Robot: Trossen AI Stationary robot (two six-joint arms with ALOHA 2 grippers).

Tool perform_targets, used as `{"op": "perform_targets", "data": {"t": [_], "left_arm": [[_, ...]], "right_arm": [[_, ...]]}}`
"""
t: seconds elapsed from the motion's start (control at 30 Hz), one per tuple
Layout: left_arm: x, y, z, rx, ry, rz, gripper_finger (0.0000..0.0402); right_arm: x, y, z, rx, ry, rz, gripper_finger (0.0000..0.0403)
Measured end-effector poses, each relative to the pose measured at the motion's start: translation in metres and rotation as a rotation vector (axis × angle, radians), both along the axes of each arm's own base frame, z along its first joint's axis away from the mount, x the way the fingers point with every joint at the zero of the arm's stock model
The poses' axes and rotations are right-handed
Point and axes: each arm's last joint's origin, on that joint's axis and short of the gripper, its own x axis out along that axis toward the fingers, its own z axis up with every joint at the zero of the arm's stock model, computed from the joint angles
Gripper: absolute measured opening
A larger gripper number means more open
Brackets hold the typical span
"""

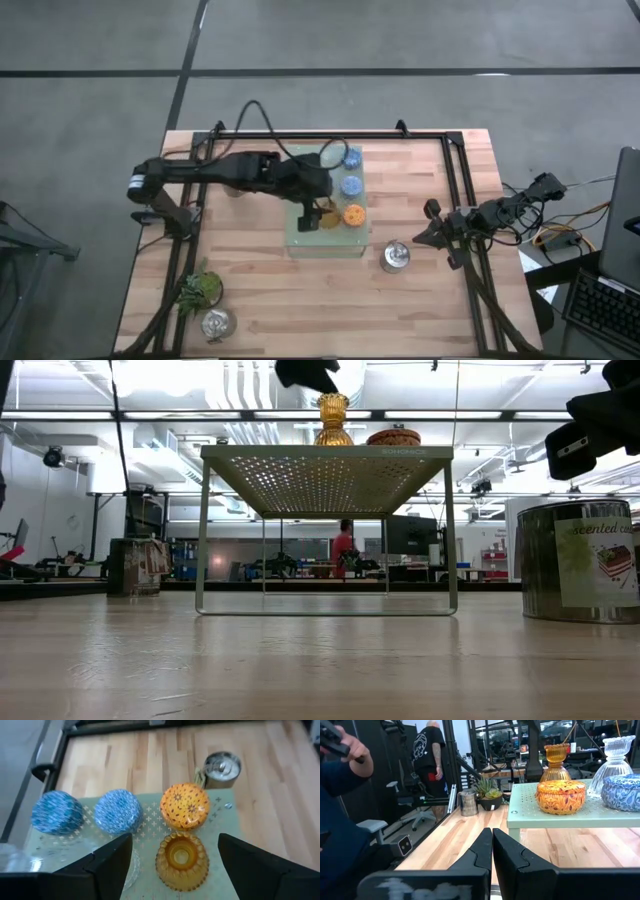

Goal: Pick & Place candle stick holders
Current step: Put the top brown scented candle on the shelf

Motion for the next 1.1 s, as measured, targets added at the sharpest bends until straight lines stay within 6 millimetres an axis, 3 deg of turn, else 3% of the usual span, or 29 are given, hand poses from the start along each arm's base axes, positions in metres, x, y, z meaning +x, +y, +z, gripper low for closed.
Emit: {"op": "perform_targets", "data": {"t": [0.37,0.5,0.77,1.1], "left_arm": [[-0.077,-0.023,0.048,-0.002,-0.059,-0.060,0.0300],[-0.106,-0.032,0.052,-0.014,-0.073,-0.041,0.0300],[-0.151,-0.049,0.035,-0.042,-0.080,-0.022,0.0300],[-0.166,-0.062,-0.014,-0.119,-0.017,0.002,0.0300]], "right_arm": [[0.000,0.000,0.000,0.000,0.000,0.000,0.0009],[0.000,0.000,0.000,0.000,0.000,0.000,0.0009],[0.000,0.000,0.000,0.000,0.000,0.000,0.0009],[0.000,0.000,0.000,0.000,0.000,0.000,0.0009]]}}
